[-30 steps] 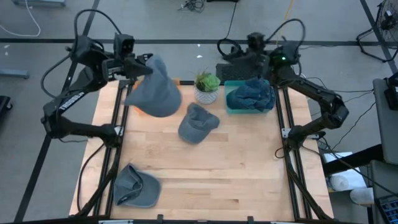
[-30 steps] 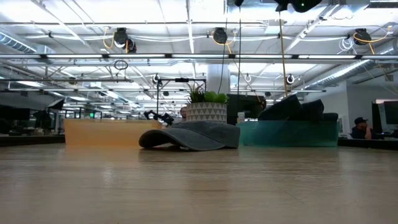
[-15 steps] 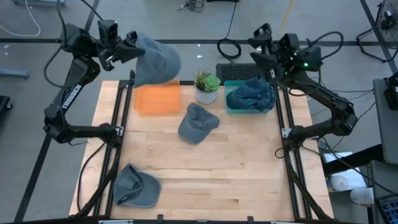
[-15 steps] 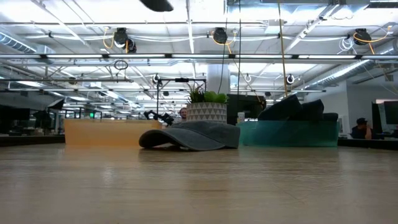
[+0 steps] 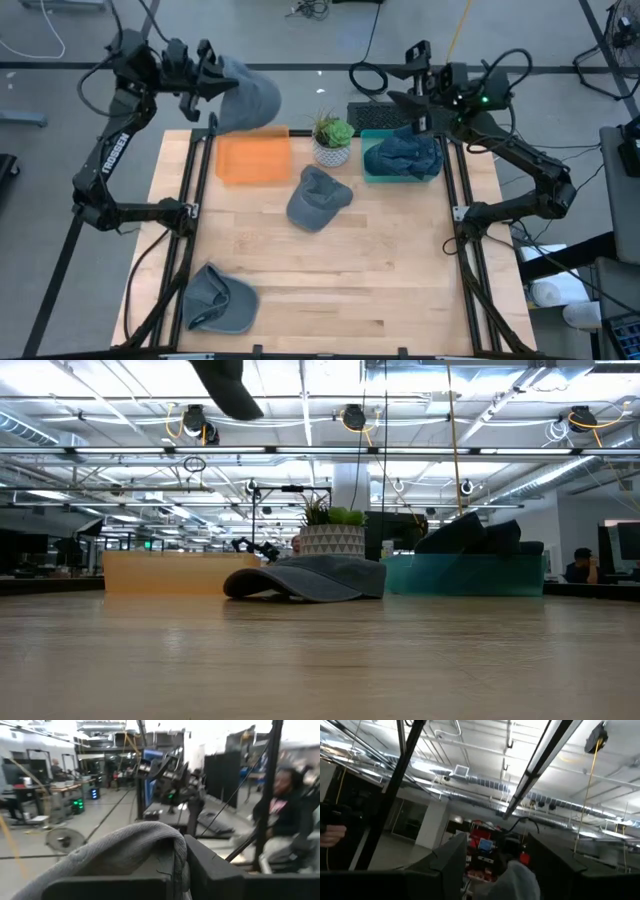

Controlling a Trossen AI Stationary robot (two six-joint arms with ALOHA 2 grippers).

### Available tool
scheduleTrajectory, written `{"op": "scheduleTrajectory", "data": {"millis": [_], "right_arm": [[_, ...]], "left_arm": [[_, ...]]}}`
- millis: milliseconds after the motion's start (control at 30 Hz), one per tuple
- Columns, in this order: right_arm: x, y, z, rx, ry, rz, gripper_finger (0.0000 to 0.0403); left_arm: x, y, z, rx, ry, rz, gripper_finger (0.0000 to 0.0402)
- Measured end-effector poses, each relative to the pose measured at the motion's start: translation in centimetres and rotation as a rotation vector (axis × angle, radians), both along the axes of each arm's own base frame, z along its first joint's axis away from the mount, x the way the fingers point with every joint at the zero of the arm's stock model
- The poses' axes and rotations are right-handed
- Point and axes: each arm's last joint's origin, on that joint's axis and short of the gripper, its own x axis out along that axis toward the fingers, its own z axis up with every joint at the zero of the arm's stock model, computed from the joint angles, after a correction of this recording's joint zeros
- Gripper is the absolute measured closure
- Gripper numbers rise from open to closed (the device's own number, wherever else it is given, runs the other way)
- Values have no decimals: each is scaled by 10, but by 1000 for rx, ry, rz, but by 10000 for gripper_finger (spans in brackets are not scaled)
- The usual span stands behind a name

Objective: Pick & Place hat
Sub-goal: Put the middle right gray cap into the orange bin

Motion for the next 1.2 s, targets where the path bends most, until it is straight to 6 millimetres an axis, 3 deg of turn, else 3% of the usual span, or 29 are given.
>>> {"op": "scheduleTrajectory", "data": {"millis": [367,633,933,1200], "right_arm": [[1,-2,-1,8,1,-26,204],[2,-3,-2,35,2,-43,204],[3,-4,-3,54,18,-38,204],[3,-3,-3,54,17,-38,204]], "left_arm": [[18,26,-45,-18,192,144,380],[30,43,-73,14,316,148,380],[35,56,-100,-131,478,205,380],[37,64,-119,-367,597,291,380]]}}
